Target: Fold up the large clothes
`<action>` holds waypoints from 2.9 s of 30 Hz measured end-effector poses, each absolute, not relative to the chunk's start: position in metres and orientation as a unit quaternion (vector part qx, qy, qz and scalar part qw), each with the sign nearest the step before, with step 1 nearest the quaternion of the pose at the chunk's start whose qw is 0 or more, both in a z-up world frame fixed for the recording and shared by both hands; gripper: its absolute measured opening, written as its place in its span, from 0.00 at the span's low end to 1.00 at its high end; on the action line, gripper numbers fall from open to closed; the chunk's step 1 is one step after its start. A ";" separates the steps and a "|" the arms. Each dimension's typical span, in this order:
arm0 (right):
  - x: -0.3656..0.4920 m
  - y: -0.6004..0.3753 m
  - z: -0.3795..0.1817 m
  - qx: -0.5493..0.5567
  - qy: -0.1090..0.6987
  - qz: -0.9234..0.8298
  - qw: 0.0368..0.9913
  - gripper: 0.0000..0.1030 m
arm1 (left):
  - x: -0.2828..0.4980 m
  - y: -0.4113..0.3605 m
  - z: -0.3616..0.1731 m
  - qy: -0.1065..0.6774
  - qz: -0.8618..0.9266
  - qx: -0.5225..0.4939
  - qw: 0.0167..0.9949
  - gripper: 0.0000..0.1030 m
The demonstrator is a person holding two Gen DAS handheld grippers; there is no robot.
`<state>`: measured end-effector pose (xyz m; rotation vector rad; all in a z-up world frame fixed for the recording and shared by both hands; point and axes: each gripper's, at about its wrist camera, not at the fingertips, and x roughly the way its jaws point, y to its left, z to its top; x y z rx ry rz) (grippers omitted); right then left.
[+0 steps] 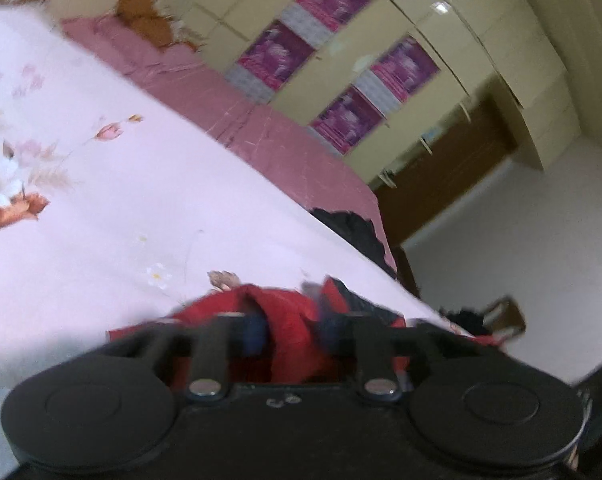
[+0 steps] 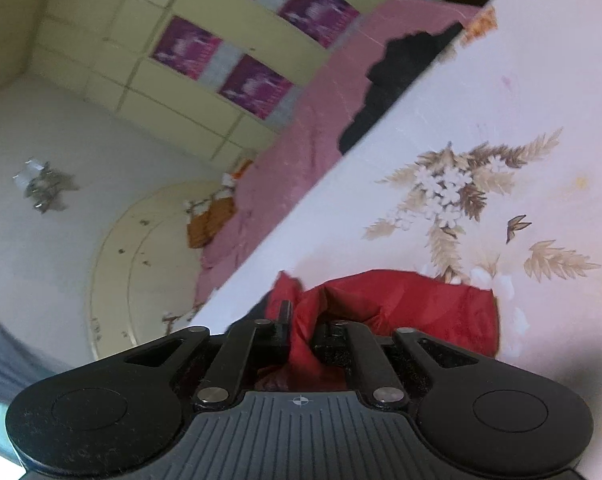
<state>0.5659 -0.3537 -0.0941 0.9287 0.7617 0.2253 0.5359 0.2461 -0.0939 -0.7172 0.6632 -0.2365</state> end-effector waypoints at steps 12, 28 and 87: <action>0.597 -0.336 -0.121 0.292 0.390 0.079 0.870 0.77 | 0.570 0.258 -0.126 0.387 -0.132 -0.291 0.865 0.77; 0.597 -0.299 -0.098 0.172 0.297 0.095 0.934 0.04 | 0.567 0.202 -0.084 0.259 -0.154 -0.103 0.948 0.06; 0.433 -0.171 -0.122 0.016 0.385 0.078 0.920 0.54 | 0.425 0.134 -0.118 0.330 -0.045 -0.013 0.943 0.63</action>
